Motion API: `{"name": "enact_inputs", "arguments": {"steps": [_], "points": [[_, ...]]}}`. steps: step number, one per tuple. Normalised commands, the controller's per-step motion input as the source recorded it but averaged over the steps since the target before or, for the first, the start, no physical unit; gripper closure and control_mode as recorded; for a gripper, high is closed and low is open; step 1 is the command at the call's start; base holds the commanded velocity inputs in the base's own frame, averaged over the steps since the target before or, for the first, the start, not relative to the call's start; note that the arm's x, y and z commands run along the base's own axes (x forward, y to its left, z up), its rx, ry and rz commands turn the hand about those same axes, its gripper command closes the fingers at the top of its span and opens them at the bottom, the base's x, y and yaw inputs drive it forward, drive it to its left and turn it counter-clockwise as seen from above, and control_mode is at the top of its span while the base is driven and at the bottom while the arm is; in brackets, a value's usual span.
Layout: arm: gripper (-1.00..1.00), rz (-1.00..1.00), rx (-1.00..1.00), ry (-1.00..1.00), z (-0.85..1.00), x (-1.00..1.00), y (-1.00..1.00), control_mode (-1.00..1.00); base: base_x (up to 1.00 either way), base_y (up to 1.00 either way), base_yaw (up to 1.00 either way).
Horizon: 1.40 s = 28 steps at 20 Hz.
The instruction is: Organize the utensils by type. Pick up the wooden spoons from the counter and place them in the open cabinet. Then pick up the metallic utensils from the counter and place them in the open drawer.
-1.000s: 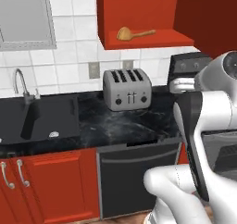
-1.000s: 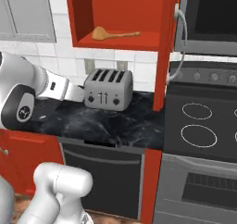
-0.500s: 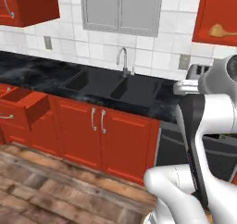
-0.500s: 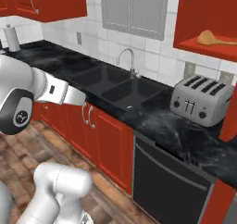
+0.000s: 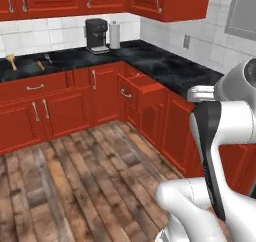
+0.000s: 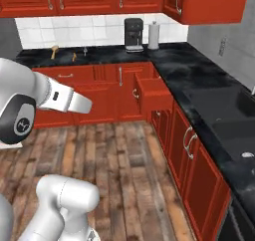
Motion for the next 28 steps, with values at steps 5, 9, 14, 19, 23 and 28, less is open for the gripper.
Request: {"name": "enact_inputs", "arguments": {"steps": [5,9,14,19,23,28], "points": [[-1.0,0.0,0.0,0.0,0.0,0.0,0.0,1.0,0.18,0.26,0.85],[-1.0,0.0,0.0,0.0,0.0,0.0,0.0,1.0,0.71,0.29,0.42],[-1.0,0.0,0.0,0.0,0.0,0.0,0.0,1.0,0.86,0.13,0.04],[-1.0,0.0,0.0,0.0,0.0,0.0,0.0,1.0,0.98,0.18,-0.08],[-1.0,0.0,0.0,0.0,0.0,0.0,0.0,1.0,0.98,0.36,-0.01],[-1.0,0.0,0.0,0.0,0.0,0.0,0.0,1.0,0.93,0.61,0.0]]}}
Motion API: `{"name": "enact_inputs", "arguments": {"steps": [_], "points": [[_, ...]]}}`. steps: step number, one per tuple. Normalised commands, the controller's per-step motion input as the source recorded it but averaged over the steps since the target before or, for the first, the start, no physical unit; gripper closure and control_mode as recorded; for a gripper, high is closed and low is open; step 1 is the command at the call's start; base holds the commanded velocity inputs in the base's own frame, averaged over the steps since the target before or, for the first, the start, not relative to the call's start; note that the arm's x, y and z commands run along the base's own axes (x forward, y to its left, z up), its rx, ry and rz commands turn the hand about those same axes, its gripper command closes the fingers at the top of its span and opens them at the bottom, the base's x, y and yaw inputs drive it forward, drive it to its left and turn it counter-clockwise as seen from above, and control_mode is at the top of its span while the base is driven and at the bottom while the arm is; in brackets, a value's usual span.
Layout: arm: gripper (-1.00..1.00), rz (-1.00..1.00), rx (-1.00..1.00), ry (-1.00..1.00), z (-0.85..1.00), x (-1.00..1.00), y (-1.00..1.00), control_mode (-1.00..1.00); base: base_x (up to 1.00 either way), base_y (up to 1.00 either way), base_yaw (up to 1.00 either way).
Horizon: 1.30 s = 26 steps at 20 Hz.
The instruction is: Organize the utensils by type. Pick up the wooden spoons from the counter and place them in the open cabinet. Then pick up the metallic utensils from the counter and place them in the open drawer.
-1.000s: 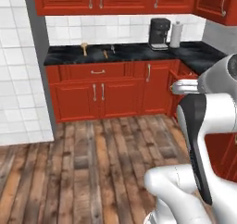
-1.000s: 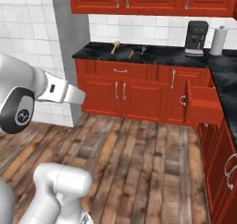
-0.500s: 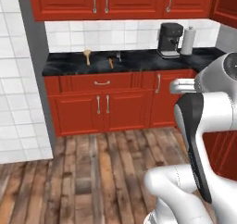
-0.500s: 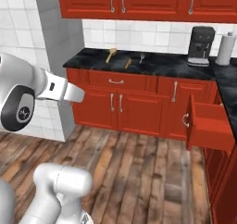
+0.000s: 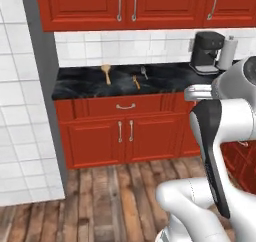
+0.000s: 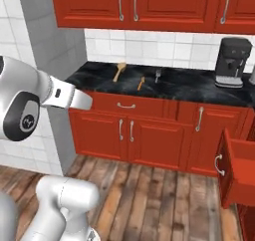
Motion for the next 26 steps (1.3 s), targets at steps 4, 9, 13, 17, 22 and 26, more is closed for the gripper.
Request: {"name": "enact_inputs", "arguments": {"steps": [4,9,13,17,22,26], "points": [[-1.0,0.0,0.0,0.0,0.0,0.0,0.0,1.0,0.91,0.67,0.0],[-1.0,0.0,0.0,0.0,0.0,0.0,0.0,1.0,0.91,0.56,0.0],[-1.0,0.0,0.0,0.0,0.0,0.0,0.0,1.0,0.96,0.22,0.01],[-1.0,0.0,0.0,0.0,0.0,0.0,0.0,1.0,0.8,0.0,0.06],[-1.0,0.0,0.0,0.0,0.0,0.0,0.0,1.0,0.58,0.0,0.08],[-1.0,0.0,0.0,0.0,0.0,0.0,0.0,1.0,0.19,0.0,0.11]]}}
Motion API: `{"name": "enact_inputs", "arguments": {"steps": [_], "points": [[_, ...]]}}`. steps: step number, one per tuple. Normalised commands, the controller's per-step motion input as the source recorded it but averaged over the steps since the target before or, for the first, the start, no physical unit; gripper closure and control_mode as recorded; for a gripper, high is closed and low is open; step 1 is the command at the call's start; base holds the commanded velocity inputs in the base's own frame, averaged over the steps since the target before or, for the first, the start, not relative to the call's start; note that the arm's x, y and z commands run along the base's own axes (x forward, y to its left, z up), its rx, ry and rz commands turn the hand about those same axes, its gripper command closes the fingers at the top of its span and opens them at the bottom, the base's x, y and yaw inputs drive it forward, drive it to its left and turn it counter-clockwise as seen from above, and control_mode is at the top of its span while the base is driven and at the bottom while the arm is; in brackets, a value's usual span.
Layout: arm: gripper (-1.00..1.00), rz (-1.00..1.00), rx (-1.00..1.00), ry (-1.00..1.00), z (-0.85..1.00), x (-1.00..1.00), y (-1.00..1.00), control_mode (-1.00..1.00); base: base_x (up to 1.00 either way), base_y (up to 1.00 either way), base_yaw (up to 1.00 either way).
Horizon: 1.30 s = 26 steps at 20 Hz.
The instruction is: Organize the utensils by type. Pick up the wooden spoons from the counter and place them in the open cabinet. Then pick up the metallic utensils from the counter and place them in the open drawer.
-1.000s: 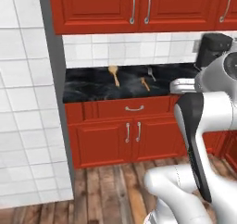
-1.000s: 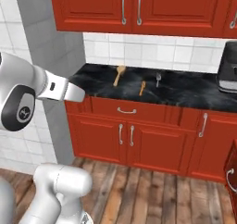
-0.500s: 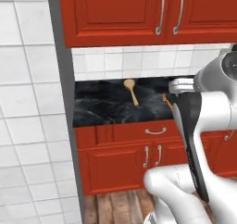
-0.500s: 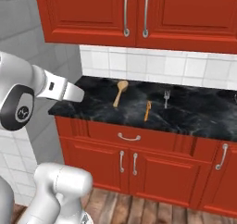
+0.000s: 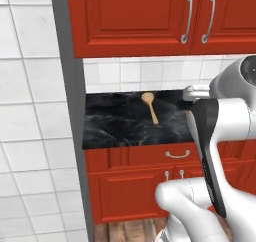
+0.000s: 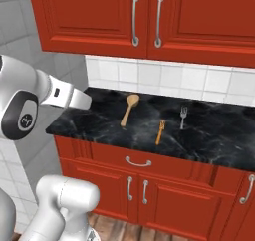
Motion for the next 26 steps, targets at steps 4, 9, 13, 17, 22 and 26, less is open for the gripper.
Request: {"name": "enact_inputs", "arguments": {"steps": [4,9,13,17,22,26], "points": [[-1.0,0.0,0.0,0.0,0.0,0.0,0.0,1.0,0.47,0.0,0.03],[-1.0,0.0,0.0,0.0,0.0,0.0,0.0,1.0,0.71,0.0,0.0],[-1.0,0.0,0.0,0.0,0.0,0.0,0.0,1.0,0.54,0.0,0.0],[-1.0,0.0,0.0,0.0,0.0,0.0,0.0,1.0,-0.05,0.0,0.0],[-1.0,0.0,0.0,0.0,0.0,0.0,0.0,1.0,-0.1,-0.02,0.0],[-1.0,0.03,0.0,0.04,-0.28,0.0,-0.03,-1.0,0.0,0.0,0.0]]}}
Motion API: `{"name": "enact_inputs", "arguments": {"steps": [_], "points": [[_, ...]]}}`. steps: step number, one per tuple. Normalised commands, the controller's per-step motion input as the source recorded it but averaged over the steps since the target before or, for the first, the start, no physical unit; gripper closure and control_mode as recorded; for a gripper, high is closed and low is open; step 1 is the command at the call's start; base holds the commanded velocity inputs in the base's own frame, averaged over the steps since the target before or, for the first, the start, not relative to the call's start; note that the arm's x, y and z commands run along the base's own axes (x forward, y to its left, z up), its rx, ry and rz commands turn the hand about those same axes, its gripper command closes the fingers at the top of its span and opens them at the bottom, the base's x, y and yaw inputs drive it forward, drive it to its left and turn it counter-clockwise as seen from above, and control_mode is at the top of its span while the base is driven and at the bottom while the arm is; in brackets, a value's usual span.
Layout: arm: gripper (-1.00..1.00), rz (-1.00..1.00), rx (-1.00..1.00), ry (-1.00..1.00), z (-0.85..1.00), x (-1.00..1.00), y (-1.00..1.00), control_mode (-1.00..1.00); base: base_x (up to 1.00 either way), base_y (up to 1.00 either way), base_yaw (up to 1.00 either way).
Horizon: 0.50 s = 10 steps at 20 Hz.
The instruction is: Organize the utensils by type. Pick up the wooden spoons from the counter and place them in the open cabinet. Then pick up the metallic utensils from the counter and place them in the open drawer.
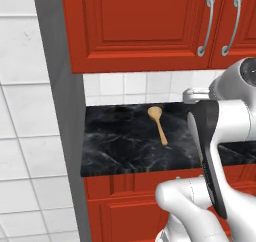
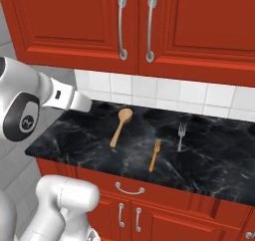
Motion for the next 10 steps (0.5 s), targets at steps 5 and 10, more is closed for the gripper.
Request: {"name": "enact_inputs", "arguments": {"steps": [5,10], "points": [[-1.0,0.05,0.01,0.18,-0.54,0.12,-0.06,-1.0,0.0,0.0,0.0],[-1.0,0.08,0.02,0.19,-0.58,0.38,-0.07,-1.0,0.0,0.0,0.0]]}}
